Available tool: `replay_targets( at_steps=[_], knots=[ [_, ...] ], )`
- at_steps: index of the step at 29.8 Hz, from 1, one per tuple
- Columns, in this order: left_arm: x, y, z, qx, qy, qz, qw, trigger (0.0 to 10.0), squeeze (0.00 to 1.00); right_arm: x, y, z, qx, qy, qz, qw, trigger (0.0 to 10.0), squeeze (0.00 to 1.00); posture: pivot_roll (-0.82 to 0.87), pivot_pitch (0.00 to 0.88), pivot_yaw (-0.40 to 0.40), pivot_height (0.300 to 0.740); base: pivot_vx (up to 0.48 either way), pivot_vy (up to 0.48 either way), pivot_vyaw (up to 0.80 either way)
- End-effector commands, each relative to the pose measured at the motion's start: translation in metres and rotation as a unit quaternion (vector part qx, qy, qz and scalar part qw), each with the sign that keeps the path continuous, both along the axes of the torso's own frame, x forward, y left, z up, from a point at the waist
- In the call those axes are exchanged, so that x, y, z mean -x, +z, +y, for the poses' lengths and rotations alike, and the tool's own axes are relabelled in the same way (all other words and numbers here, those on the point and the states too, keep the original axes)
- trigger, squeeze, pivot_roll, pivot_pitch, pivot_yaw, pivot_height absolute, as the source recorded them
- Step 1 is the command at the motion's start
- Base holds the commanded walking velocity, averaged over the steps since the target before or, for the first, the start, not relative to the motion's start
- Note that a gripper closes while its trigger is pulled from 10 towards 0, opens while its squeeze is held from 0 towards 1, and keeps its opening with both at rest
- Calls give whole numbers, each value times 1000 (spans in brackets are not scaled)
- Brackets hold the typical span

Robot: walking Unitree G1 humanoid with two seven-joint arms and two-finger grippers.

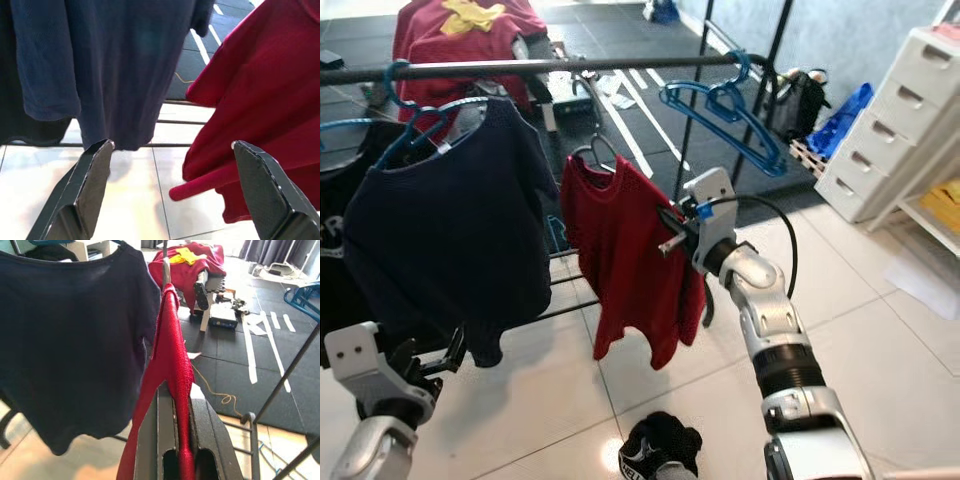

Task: Hang hanger

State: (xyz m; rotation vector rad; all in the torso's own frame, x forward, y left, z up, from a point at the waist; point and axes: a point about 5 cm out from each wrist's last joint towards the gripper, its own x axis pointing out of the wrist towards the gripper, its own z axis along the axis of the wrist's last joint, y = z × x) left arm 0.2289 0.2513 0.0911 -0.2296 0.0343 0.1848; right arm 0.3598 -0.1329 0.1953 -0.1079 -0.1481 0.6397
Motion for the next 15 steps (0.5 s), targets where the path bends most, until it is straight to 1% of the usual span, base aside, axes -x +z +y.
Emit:
replay_targets(
  at_steps=[1,2,3,4,5,6,7,8,9,10,11,12,13,14,15],
  knots=[
    [5,0,4,2,5,7,1000,10000,0,2,10,5,-11,17,-13,1000,0,0,-47,144,-78,740,-337,0,0],
    [3,6,6,-1,5,0,1000,10000,0,4,12,5,-10,27,-12,1000,0,0,-45,145,-79,740,-341,0,0],
    [3,6,6,-1,5,0,1000,10000,0,4,12,5,-10,27,-12,1000,0,0,-45,145,-79,740,-341,0,0],
    [2,10,7,-3,4,-4,1000,10000,0,4,13,4,-8,33,-10,999,0,0,-43,149,-80,740,-341,0,0],
    [2,15,9,-5,4,-9,1000,10000,0,4,19,1,-10,37,-12,999,0,0,-42,152,-81,740,-349,0,0],
    [2,15,9,-5,4,-9,1000,10000,0,4,19,1,-10,37,-12,999,0,0,-42,152,-81,740,-349,0,0],
    [1,18,10,-8,4,-14,1000,10000,0,3,26,-2,-14,40,-15,999,0,0,-42,150,-82,740,-349,0,0],
    [1,18,10,-8,4,-14,1000,10000,0,3,26,-2,-14,40,-15,999,0,0,-42,150,-82,740,-349,0,0],
    [1,21,11,-9,3,-17,1000,10000,0,2,33,-5,-17,42,-20,999,0,0,-42,146,-80,740,-349,0,0],
    [1,21,11,-9,3,-17,1000,10000,0,2,33,-5,-17,42,-20,999,0,0,-42,146,-80,740,-349,0,0],
    [0,25,12,-13,1,-22,1000,10000,0,1,43,-9,-23,51,-26,998,0,0,-39,140,-81,740,-360,0,0],
    [-1,28,12,-17,-3,-28,999,10000,0,2,51,-12,-16,76,-26,997,0,0,-38,135,-81,740,-360,0,0],
    [-2,31,12,-19,-7,-31,999,10000,0,3,56,-13,-11,95,-24,995,0,0,-38,135,-81,740,-360,0,0],
    [-2,31,12,-19,-7,-31,999,10000,0,3,56,-13,-11,95,-24,995,0,0,-38,135,-81,740,-360,0,0],
    [-2,34,12,-23,-10,-34,999,10000,0,8,58,-13,17,127,-26,991,0,0,-37,130,-82,740,-360,0,0]
  ],
)
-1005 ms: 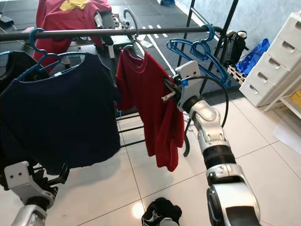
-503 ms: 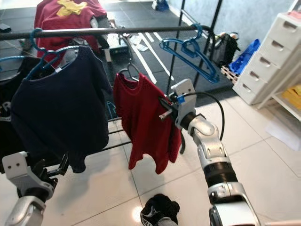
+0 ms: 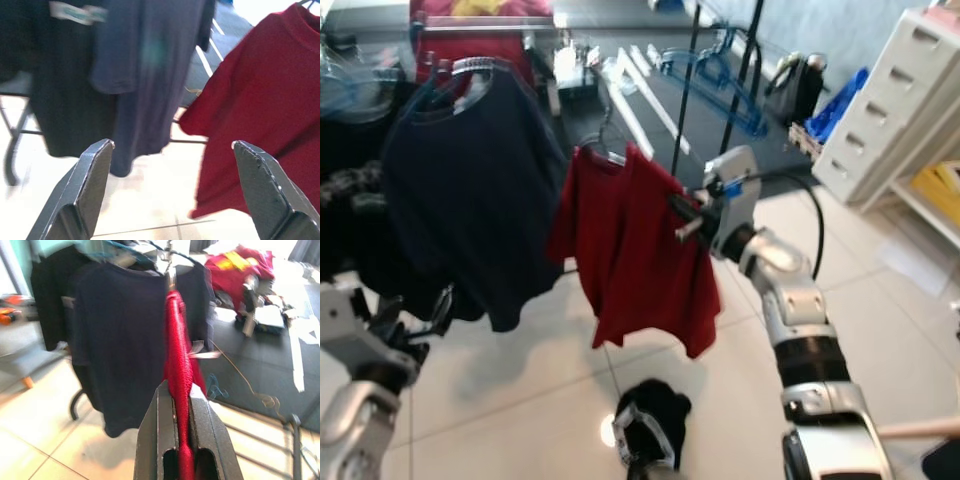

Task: Hang hanger

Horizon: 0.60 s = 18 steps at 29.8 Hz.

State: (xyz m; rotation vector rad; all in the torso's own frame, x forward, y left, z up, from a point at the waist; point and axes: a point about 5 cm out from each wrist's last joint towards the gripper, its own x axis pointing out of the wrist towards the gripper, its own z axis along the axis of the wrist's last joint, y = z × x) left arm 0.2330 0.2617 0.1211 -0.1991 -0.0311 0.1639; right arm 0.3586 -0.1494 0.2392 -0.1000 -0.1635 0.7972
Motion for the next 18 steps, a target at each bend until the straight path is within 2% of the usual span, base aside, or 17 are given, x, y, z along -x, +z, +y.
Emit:
replay_targets(
  at_steps=[1,3,4,5,7,11,14,16,18],
  knots=[
    [2,4,2,-5,-3,-2,1000,10000,0,7,14,3,15,48,-24,998,0,0,-37,130,-82,740,-360,0,0],
    [0,12,3,-12,-6,-12,1000,10000,0,18,14,3,60,106,-21,992,0,0,-36,127,-83,740,-368,0,0],
    [0,17,4,-15,-5,-19,1000,10000,0,24,15,2,66,132,-18,989,0,0,-36,126,-83,740,-371,0,0],
    [0,17,4,-15,-5,-19,1000,10000,0,24,15,2,66,132,-18,989,0,0,-36,126,-83,740,-371,0,0],
    [0,29,9,-23,-8,-35,999,10000,0,32,20,0,54,174,-11,983,0,0,-34,134,-83,740,-371,0,0],
    [0,39,13,-32,-14,-46,998,10000,0,38,26,-2,40,203,-7,978,0,0,-30,135,-84,740,-371,0,0],
    [4,61,29,-53,-18,-75,996,10000,0,43,47,-12,2,243,-13,970,0,0,-28,136,-83,740,-386,0,0],
    [4,61,29,-53,-18,-75,996,10000,0,43,47,-12,2,243,-13,970,0,0,-28,136,-83,740,-386,0,0],
    [8,82,35,-66,-50,-106,991,10000,0,46,61,-23,-9,270,-22,962,0,0,-23,137,-83,740,-390,0,0]
  ],
)
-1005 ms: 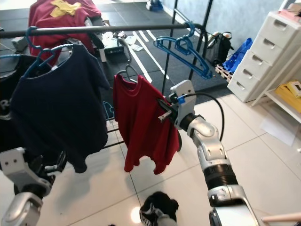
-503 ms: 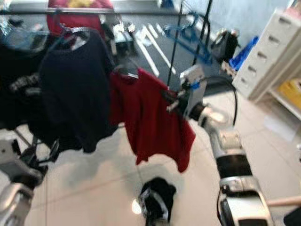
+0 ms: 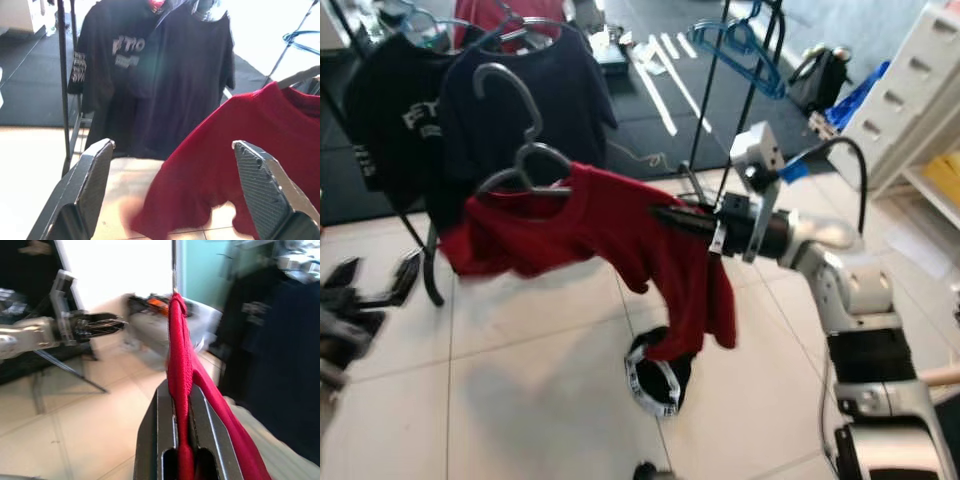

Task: Hang hanger

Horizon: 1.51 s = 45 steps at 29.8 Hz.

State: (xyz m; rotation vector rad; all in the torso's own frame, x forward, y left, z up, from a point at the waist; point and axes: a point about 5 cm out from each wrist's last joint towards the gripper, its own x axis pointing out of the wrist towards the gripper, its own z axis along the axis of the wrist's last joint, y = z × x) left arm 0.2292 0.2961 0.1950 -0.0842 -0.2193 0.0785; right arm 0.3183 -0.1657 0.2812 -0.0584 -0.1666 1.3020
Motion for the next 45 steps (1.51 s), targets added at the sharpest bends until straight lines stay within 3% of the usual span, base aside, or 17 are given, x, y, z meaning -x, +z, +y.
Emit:
replay_targets(
  at_steps=[1,5,8,11,13,22,26,30,35,39,45],
  knots=[
    [6,14,0,-11,-36,-20,999,10000,0,7,22,-11,-24,31,-30,999,0,0,-23,137,-83,740,-394,0,0],
    [11,31,-4,-30,-80,-46,995,10000,0,13,29,-15,-23,62,-30,997,0,0,-20,140,-86,740,-385,0,0],
    [20,56,-13,-56,-140,-87,985,10000,0,22,37,-18,-24,114,-23,993,0,0,-19,146,-85,740,-172,0,0],
    [26,66,-16,-78,-175,-108,976,10000,0,27,45,-18,-43,149,-18,988,0,0,-19,146,-85,740,0,0,0],
    [29,70,-18,-97,-194,-112,970,10000,0,31,52,-18,-58,180,-16,982,0,0,-17,148,-85,740,0,0,0],
    [39,69,-24,-105,-257,-100,955,10000,0,32,66,-19,-92,209,-21,973,0,0,-13,152,-85,740,0,0,0],
    [47,61,-26,-76,-308,-85,944,10000,0,32,70,-18,-98,208,-22,973,0,0,-12,154,-85,740,0,0,0],
    [50,61,-27,-63,-323,-89,940,10000,0,33,72,-17,-98,207,-23,973,0,0,-12,155,-85,740,0,0,0],
    [72,59,-30,4,-405,-123,906,10000,0,35,84,-12,-104,207,-28,972,0,0,-13,157,-87,740,0,0,0],
    [78,56,-32,31,-432,-134,891,10000,0,36,86,-10,-106,214,-27,971,0,0,-16,161,-88,740,0,0,0],
    [77,51,-38,36,-443,-117,888,10000,0,37,88,-10,-111,217,-29,969,0,0,-17,162,-91,740,0,0,0]
  ],
)
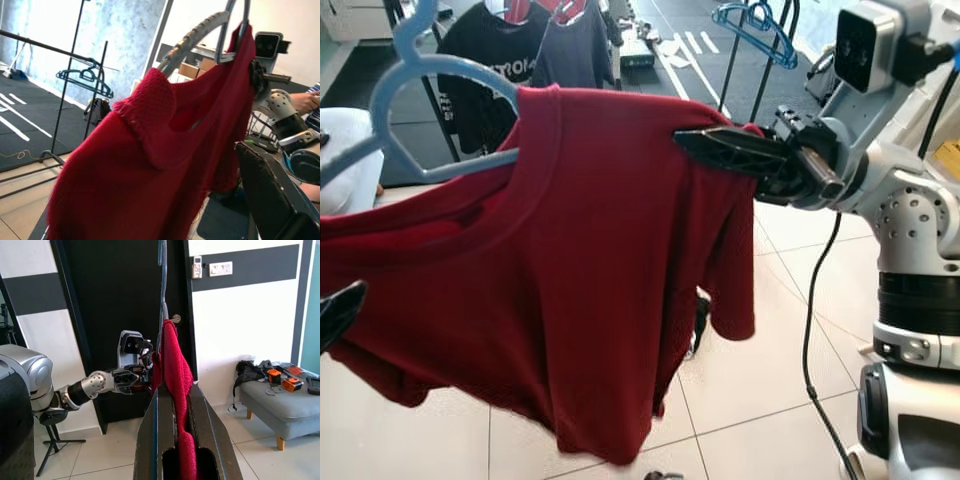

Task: Hang hanger

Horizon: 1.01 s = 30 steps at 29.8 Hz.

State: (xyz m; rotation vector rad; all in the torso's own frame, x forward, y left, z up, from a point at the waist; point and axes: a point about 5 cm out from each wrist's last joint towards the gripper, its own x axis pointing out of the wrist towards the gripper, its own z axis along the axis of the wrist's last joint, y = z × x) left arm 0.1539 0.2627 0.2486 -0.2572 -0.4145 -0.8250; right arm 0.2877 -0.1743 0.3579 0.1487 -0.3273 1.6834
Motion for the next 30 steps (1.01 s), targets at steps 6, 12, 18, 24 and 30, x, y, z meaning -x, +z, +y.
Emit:
replay_targets(
  at_steps=[6,12,18,24,30],
  knots=[
    [-2,-23,-3,-16,7,54,998,10000,0,8,17,-7,-38,12,-30,999,0,0,-22,162,-92,740,0,0,0],
    [3,-34,5,-6,17,73,997,4941,0,8,20,-17,-47,7,-32,998,0,0,-24,163,-92,740,0,0,0],
    [2,-39,11,2,41,76,996,0,0,6,18,-23,-52,3,-32,998,0,0,-22,160,-89,740,0,0,0],
    [-4,-40,18,10,78,71,994,0,0,5,17,-26,-54,2,-33,998,0,0,-23,158,-88,740,0,0,0],
    [-16,-34,44,24,203,46,978,0,0,5,17,-28,-48,-2,-30,998,0,0,-27,156,-86,740,0,0,0]
  ],
)
